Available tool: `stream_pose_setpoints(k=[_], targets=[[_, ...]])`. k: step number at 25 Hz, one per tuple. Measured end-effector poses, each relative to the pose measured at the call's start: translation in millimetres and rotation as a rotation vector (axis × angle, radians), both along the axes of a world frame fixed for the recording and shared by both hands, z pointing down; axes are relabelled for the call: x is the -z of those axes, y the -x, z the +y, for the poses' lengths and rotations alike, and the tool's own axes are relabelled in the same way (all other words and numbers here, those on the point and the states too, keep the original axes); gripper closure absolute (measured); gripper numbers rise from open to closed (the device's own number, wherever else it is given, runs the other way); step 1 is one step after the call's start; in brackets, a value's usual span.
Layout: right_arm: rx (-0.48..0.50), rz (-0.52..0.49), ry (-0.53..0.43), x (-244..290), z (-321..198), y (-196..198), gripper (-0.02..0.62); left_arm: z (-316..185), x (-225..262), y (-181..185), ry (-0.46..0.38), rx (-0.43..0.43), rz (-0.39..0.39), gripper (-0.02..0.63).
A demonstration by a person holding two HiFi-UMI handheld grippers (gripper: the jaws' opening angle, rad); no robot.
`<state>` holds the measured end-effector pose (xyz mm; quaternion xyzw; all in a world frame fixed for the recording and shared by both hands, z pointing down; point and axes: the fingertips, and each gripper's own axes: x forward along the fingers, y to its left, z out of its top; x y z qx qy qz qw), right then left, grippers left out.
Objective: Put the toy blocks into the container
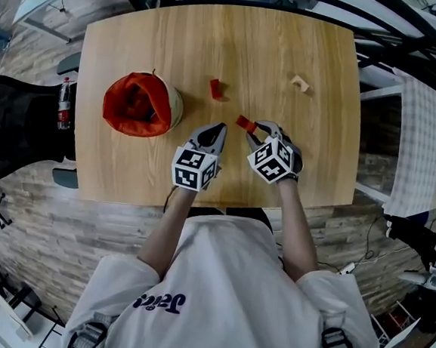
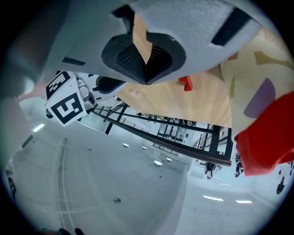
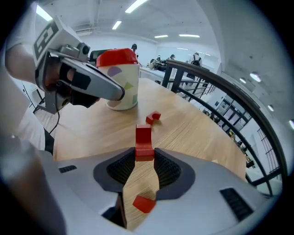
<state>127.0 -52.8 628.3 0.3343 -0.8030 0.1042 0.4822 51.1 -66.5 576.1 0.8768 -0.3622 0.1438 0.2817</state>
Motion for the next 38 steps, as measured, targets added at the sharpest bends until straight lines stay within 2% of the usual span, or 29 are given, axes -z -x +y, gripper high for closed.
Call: stream_pose_setpoints(k=[9, 18, 26, 32, 38], targets=[[-0.024, -0.074, -0.198, 106, -12, 27, 0.459, -15, 87, 26, -0.162, 0.028, 0.052, 0.595], [0.019, -0.185, -0.344, 196, -26, 83, 0.459, -26, 155, 90, -0.283, 0.13, 0.065, 0.595], [0.141, -0.27, -0.337, 214, -36, 151, 0.459, -20, 154, 152, -0.293, 0.258, 0.023, 0.595], [0.234, -0.263, -0.303, 200, -42, 206, 0.459, -13, 148, 199, -0.287, 0.348, 0.005, 0.595], [0.349, -0.208, -0.247, 169, -49, 258, 0.459, -6, 137, 243, -0.263, 0.448, -0.004, 0.595]])
